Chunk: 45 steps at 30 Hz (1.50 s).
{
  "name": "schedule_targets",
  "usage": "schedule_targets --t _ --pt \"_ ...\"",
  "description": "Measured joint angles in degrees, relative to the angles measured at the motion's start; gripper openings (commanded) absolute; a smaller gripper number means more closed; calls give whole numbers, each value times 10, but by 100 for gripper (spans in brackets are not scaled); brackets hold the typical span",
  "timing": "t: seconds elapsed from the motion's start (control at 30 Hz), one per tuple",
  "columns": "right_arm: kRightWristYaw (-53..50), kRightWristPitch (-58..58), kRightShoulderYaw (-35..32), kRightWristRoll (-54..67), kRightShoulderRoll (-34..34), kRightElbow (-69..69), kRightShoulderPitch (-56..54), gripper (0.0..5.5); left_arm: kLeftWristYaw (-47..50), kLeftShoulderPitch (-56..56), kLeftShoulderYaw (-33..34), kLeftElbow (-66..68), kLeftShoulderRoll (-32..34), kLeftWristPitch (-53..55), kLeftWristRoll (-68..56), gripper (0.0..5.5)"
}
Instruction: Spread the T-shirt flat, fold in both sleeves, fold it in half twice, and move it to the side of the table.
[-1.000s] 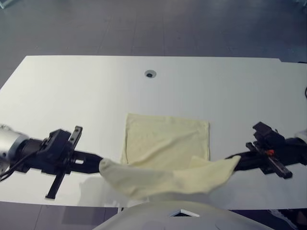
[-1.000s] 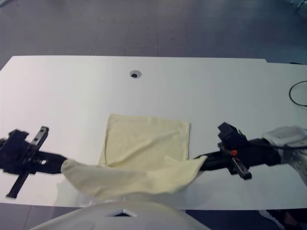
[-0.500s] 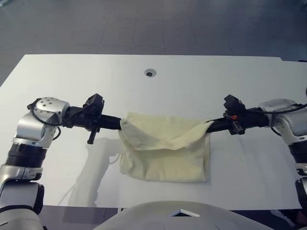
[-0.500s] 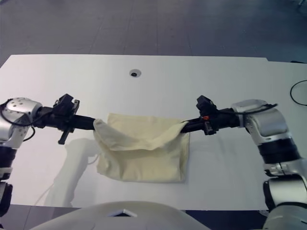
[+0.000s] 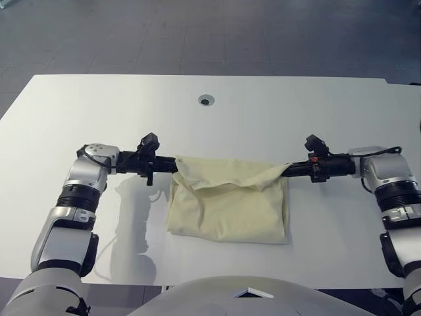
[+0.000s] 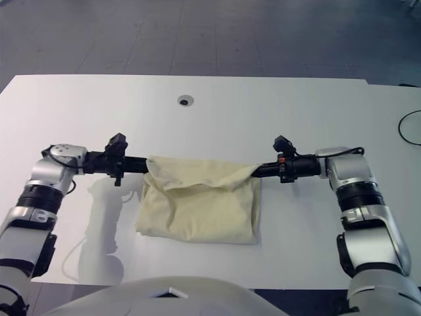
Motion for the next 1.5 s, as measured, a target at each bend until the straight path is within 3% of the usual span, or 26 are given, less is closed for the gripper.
schedule_targets --t 0.3,0.53,0.7,0.8,0.97,1.07,1.17,1.23,1.5 --pt "-100 97 -77 3 40 92 -31 198 38 -31 27 64 -30 74 8 287" --pt "-148 130 -158 34 37 11 -4 297 124 -28 79 54 -35 88 9 390" --pt "-151 175 -177 88 36 -192 69 231 179 -2 124 -35 -34 101 -10 478" --pt "-133 181 -143 98 21 -311 123 184 190 49 143 -152 -30 132 -41 525" --pt "-130 170 -89 92 21 -364 150 102 184 141 147 -390 -17 211 -115 439" --pt "-129 152 -39 67 32 -343 139 55 150 190 102 -491 28 225 -124 390" --pt "-146 124 4 28 73 -256 91 5 139 230 43 -516 54 211 -88 337" --pt "-159 102 10 11 99 -189 54 0 139 240 17 -516 59 194 -67 301" --pt "-172 71 -37 17 140 -35 -11 0 138 245 -60 -434 58 92 0 168"
